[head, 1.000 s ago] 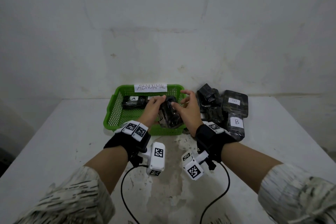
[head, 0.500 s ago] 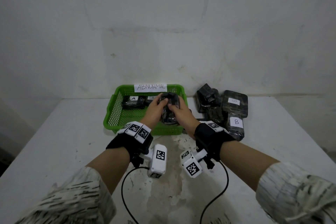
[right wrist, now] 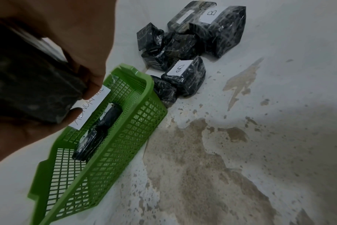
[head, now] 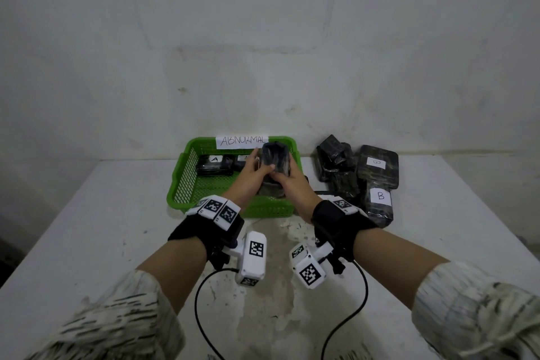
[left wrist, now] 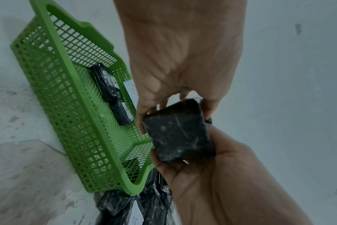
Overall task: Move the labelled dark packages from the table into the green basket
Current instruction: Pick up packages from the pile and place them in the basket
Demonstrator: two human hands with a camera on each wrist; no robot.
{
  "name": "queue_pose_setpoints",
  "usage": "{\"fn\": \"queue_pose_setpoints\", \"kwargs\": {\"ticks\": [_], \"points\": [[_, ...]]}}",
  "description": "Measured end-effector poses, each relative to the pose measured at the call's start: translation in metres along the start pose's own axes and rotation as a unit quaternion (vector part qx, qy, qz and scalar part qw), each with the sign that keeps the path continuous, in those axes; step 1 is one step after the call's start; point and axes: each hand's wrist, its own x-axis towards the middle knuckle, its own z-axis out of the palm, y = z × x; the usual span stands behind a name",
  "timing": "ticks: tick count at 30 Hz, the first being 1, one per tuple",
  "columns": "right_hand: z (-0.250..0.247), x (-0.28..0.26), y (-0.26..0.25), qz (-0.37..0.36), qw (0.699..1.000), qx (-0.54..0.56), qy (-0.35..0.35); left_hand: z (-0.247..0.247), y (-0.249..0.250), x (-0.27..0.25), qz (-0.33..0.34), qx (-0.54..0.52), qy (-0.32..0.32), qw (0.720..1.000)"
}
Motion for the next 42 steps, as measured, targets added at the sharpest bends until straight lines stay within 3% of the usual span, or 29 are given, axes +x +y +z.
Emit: {"fn": "queue_pose_setpoints", "kwargs": {"ticks": [3,9,15,26,33,37,40,42], "points": [[-0.004,0.001,0.0,0.03,0.999,-0.015,0.019,0.001,0.002,-0.004,0.003,-0.001,-0.012,1.0],[-0.015,-0.006,-0.008,0.056,0.994,-0.067,-0.06,-0.006,-0.002,-0.001,-0.046,-0.049,-0.033,0.997],[-0.02,0.004,0.0,0.062,0.996,-0.057,0.012,-0.007,-0.006,-0.003,-0.046,0.06,-0.064,0.995],[-0.03,0.012,0.005,0.083,0.994,-0.064,-0.009,-0.011,-0.005,0.004,-0.037,0.045,-0.071,0.996],[-0.03,0.011,0.003,0.066,0.991,-0.112,-0.013,-0.01,-0.005,0.008,-0.047,0.062,-0.056,0.995],[-0.029,0.013,0.006,0.047,0.994,-0.101,-0.005,-0.007,-0.004,0.006,-0.036,0.042,0.006,0.998],[-0.03,0.01,0.004,0.053,0.988,-0.141,-0.036,-0.013,-0.002,0.006,-0.007,0.046,0.067,0.997],[-0.031,0.009,0.003,0.052,0.986,-0.159,-0.029,-0.019,-0.002,0.007,-0.015,0.05,0.066,0.996]]}}
